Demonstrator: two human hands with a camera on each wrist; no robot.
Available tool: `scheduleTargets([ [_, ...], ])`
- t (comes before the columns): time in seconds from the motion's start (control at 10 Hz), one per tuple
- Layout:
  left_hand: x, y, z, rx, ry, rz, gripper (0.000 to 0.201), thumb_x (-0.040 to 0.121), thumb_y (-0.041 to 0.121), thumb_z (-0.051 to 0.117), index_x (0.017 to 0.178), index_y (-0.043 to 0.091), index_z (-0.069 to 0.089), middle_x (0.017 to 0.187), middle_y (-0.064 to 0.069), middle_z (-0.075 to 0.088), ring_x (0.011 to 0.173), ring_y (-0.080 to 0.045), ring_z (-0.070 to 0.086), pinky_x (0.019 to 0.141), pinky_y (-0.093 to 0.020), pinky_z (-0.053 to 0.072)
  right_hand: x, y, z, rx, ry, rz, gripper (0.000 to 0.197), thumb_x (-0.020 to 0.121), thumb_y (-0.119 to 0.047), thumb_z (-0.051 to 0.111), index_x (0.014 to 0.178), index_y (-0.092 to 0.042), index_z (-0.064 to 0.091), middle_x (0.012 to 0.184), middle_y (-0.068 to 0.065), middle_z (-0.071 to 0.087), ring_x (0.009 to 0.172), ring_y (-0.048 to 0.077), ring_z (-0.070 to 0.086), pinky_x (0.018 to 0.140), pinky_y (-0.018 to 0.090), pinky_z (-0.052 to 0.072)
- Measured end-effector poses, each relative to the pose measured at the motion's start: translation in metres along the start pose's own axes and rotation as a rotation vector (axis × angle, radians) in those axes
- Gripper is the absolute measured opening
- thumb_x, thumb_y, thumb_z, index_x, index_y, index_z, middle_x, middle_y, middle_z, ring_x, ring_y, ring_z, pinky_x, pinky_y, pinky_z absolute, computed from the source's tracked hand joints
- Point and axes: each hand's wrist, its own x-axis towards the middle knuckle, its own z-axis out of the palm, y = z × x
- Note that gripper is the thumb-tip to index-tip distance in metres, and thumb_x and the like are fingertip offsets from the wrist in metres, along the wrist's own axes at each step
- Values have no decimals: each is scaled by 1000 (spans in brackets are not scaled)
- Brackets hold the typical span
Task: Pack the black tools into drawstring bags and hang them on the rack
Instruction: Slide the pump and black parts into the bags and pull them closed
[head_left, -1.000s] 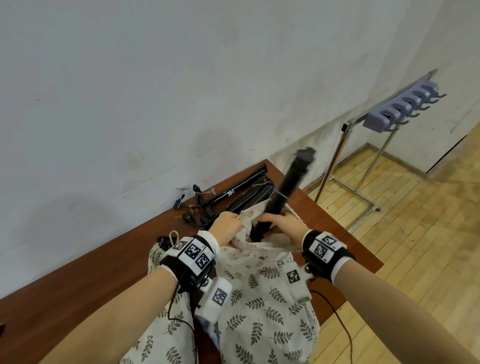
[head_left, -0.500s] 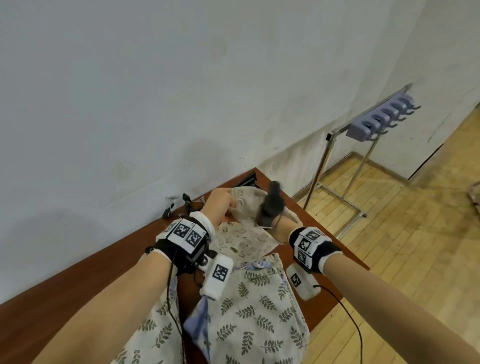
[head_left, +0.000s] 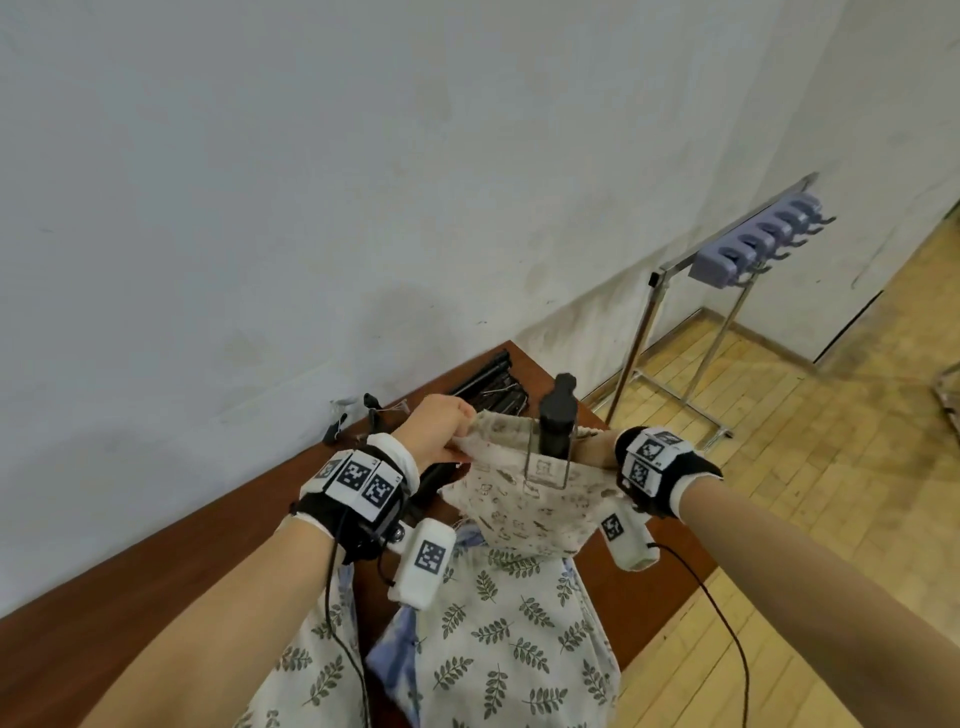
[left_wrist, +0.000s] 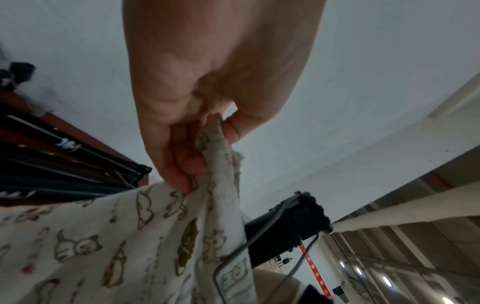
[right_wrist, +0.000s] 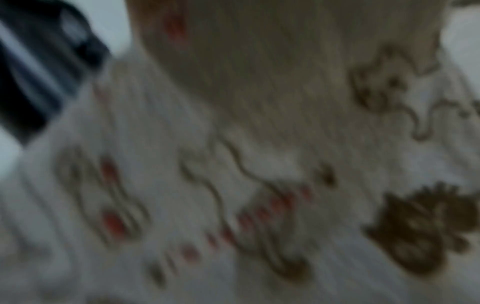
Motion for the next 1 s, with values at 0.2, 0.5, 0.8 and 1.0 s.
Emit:
scheduleTargets([
  [0.2, 4, -30, -5, -295, -90, -158, 47, 76, -25, 16, 88, 4, 52, 104, -20, 48, 98, -34, 52, 78, -44, 51, -11, 13, -12, 393, -595, 57, 97, 67, -1, 75, 149, -3, 22, 104, 21, 54, 88, 29, 60, 78, 34, 55],
  [0.5, -4, -38, 16, -128, -154, -115, 14, 69, -11, 37, 71, 3, 35, 59, -1, 29, 40, -10, 23, 36, -18, 22, -18, -8, 5, 140, -221, -171, 78, 79, -58, 68, 146, -42, 31, 158, -14, 18, 142, 12, 23, 117, 35, 17],
  [0.8, 3, -37, 10, 299, -195, -141, 12, 91, 6, 47, 90, 15, 54, 83, -1, 50, 79, -15, 44, 66, -29, 35, -18, -8, 5, 346, -78, -294, 10, 95, -31, 56, 105, -32, 60, 101, -17, 62, 83, -18, 57, 77, 8, 39],
  [1.0, 13, -39, 0, 251, -175, -214, 14, 87, 16, 40, 74, 16, 37, 60, 3, 33, 43, -11, 26, 44, -22, 19, -20, -3, -1, 410, -76, -245, 22, 92, -42, 57, 114, -36, 60, 117, -10, 65, 104, 1, 60, 89, 20, 41],
])
